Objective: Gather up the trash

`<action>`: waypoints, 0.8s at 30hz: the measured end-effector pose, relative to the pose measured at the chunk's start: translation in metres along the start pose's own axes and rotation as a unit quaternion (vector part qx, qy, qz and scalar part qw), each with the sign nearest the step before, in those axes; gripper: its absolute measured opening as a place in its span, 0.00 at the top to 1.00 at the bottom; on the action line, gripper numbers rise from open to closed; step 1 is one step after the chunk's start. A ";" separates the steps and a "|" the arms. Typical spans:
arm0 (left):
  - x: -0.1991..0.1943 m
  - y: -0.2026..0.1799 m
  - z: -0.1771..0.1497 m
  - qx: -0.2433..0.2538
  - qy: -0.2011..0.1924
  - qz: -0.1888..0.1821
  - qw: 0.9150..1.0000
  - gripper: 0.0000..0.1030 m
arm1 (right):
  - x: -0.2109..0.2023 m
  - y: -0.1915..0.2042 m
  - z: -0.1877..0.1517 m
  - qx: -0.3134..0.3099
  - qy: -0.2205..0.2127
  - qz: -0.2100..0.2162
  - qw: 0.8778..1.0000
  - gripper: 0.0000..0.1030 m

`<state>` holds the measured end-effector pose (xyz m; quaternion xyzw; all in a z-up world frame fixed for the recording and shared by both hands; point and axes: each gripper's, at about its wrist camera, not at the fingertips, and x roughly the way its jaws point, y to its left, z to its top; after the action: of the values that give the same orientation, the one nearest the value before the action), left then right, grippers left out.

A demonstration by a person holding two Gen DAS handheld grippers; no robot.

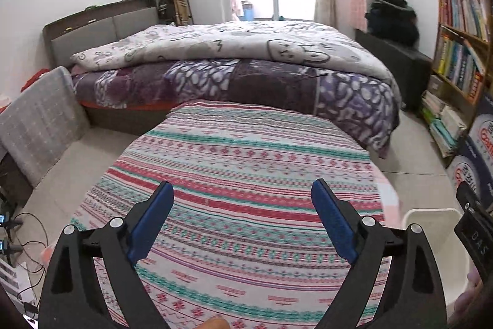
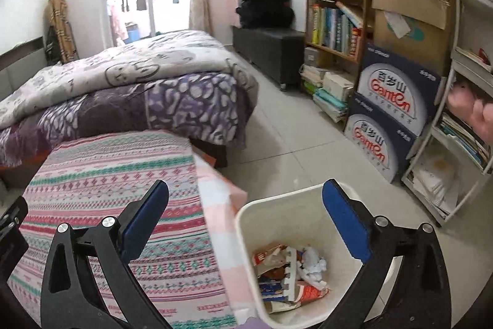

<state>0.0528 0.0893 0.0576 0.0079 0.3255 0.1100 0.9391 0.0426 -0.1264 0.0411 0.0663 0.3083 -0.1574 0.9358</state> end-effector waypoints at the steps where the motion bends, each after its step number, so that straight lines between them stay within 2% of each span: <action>1: 0.001 0.001 -0.001 0.000 0.001 0.002 1.000 0.14 | 0.002 0.003 -0.001 0.000 0.007 0.005 1.000 0.07; 12: 0.009 0.015 -0.005 -0.007 0.017 0.005 1.000 0.14 | 0.009 0.041 -0.012 -0.022 0.032 0.022 0.999 0.07; 24: 0.018 0.011 -0.012 0.000 0.043 0.000 0.999 0.14 | 0.016 0.049 -0.021 -0.038 0.053 0.026 0.997 0.07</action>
<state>0.0569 0.1034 0.0384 0.0034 0.3659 0.1098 0.9241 0.0596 -0.0800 0.0154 0.0468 0.3618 -0.1170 0.9237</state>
